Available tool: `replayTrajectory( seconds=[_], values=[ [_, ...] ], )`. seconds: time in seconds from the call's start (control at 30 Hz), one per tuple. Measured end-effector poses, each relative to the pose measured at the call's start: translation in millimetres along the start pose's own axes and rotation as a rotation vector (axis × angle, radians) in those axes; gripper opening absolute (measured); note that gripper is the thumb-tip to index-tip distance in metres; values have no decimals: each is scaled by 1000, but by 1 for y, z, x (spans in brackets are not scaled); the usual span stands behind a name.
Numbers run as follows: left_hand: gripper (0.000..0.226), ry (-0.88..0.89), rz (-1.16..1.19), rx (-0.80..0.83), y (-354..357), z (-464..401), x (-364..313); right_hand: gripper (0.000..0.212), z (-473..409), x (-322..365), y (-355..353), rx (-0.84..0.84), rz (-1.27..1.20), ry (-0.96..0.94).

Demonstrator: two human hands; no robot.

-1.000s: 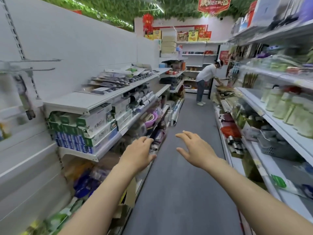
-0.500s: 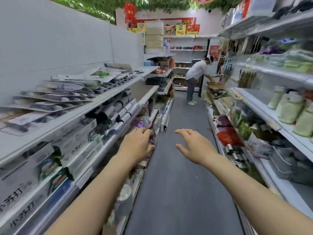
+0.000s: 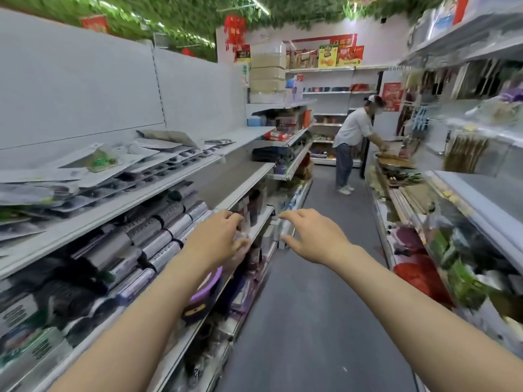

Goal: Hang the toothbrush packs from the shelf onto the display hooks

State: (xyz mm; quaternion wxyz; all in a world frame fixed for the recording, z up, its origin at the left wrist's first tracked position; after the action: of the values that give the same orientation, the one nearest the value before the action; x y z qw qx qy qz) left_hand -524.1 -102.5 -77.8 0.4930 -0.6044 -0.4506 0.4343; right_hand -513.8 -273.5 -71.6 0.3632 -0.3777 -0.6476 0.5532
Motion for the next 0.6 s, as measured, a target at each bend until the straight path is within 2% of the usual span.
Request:
replayTrajectory(
  seconds=[0.23,0.33,0.6],
  values=[
    [50,-107,-76,-10,18,-133,48,52,-154,-59,22,-21,-21,-113],
    [54,-129,-66,-61,20,-197,78,55,-228,-82,24,-57,-22,-146],
    [51,-241,-123,-169,-21,-363,172,55,-440,-106,0,-78,-17,-295]
  ],
)
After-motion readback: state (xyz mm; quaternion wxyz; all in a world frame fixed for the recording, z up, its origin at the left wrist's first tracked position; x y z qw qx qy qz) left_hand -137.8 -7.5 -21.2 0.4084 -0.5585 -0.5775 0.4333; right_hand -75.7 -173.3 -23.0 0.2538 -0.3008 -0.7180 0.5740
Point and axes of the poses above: each hand's wrist, its own z-axis away from the middle knuckle, its own y-axis out of the palm, x = y × z, the point moved 10 cm from there along -z, towards the middle knuckle, and after that the axes turned 8 degrees about x, right-handed, at the moved point
